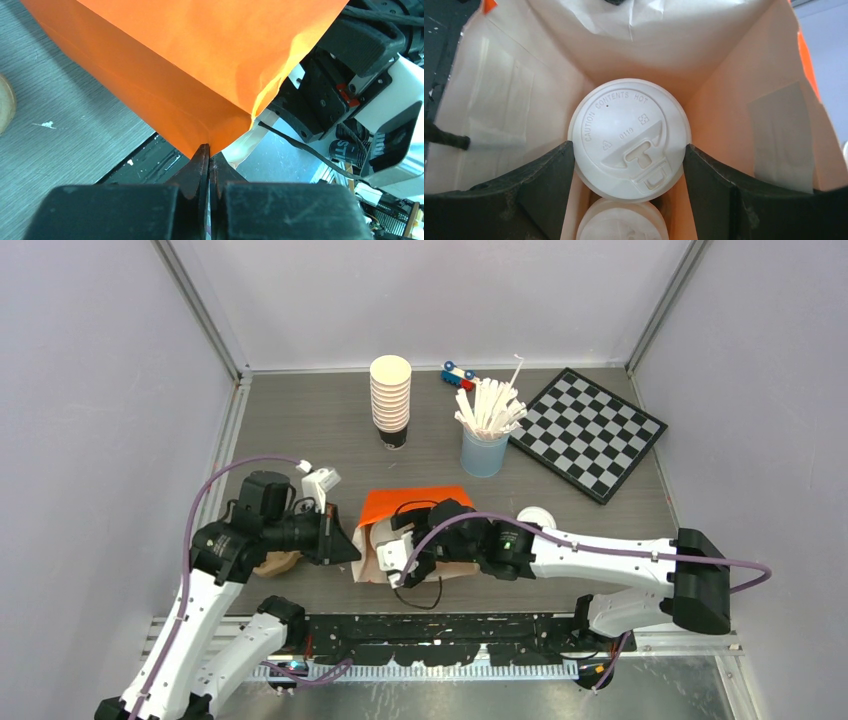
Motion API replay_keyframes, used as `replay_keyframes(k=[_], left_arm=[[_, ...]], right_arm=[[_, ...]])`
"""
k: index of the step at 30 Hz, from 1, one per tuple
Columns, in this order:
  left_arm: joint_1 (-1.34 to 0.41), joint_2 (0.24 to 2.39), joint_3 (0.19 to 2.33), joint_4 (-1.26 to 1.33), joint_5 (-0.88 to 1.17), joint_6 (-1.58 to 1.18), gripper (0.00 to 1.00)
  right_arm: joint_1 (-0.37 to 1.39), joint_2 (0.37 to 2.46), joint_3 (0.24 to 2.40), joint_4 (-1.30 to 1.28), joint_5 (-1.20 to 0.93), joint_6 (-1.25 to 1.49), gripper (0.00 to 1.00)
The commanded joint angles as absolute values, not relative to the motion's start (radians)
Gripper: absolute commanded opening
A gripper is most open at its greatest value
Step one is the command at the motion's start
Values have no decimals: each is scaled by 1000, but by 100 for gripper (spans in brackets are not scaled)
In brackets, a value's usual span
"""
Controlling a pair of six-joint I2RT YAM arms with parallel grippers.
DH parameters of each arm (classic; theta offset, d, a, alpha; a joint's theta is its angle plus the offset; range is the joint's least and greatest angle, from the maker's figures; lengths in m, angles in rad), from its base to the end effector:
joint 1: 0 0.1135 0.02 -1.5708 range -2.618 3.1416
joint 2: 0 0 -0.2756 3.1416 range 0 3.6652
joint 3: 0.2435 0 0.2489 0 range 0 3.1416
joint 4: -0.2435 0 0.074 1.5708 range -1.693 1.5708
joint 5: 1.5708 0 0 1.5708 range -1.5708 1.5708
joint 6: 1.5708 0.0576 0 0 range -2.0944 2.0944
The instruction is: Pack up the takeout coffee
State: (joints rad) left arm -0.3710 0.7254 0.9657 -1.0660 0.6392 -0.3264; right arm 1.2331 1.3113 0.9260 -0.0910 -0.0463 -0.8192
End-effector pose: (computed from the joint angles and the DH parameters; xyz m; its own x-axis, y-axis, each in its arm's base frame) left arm 0.0953 -0.0740 0.3237 -0.8630 0.0596 -0.5017 0.4130 0.6550 -0.6327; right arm 0.1010 0.2958 0.2844 0.5948 -0.5088 -0.6223 -0.7638 -0.1166 -0.6348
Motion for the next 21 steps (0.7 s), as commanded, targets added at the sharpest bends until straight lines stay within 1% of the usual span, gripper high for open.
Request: replay_keyframes(k=[1,8,15,21], left_arm=[[-368,724,982,-1052,646,-295,0],[-368,726,984,-1048,658,-298,0],[-368,720,965,-1030,668,-298,0],[-368,723,964,-1053,673,-279,0]], right_arm=[[1182,1310,926,-51,-126,-884,74],[1122,1341,946,-82,-181,-959,74],[1123,1379,990,-74,-210,-1011,73],[1124,1398,984,-25,-219,-1015,73]])
